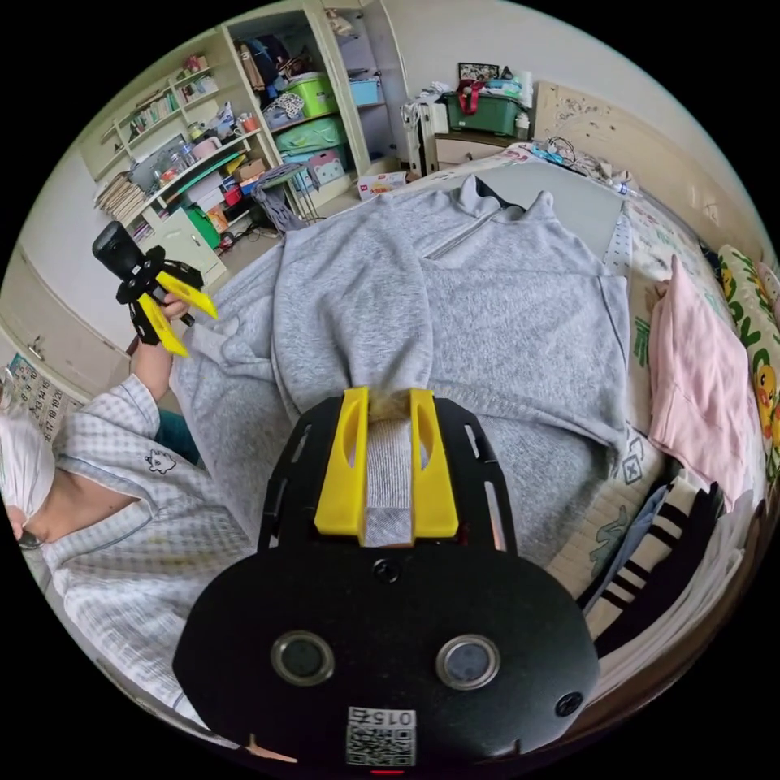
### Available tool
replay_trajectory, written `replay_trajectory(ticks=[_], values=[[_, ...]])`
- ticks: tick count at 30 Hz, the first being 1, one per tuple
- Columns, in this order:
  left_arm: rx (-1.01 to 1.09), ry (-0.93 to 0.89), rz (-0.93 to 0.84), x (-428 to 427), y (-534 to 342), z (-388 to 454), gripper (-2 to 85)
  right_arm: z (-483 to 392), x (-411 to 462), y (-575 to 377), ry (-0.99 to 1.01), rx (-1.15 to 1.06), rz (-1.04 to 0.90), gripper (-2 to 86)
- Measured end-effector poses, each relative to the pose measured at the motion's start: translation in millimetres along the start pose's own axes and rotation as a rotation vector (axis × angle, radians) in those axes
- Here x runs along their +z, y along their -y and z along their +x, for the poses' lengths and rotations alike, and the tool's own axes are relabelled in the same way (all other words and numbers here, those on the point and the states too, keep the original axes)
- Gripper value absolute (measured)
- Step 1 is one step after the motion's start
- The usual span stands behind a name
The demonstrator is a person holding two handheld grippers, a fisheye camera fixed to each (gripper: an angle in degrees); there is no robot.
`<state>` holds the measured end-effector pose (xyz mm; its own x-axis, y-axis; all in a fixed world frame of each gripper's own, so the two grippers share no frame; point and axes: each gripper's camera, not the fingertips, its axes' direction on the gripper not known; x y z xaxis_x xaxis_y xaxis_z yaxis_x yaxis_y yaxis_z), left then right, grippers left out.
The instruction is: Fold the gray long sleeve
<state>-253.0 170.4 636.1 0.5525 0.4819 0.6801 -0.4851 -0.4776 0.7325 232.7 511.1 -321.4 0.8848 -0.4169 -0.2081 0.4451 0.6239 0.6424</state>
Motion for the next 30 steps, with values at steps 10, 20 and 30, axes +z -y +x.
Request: replay_trajectory(ticks=[10, 20, 30], values=[[0.195, -0.062, -0.17, 83, 47, 71, 0.9, -28, 1, -9, -0.213, 0.003, -0.012, 5.1], [0.002, 0.091, 0.005, 65, 74, 42, 8.9, -136, -23, -72, -0.187, -0.358, 0.108, 9.1], [0.092, 0.205, -0.113, 131, 76, 76, 3.4, -142, 5, -63, -0.292, -0.297, 0.072, -0.2]])
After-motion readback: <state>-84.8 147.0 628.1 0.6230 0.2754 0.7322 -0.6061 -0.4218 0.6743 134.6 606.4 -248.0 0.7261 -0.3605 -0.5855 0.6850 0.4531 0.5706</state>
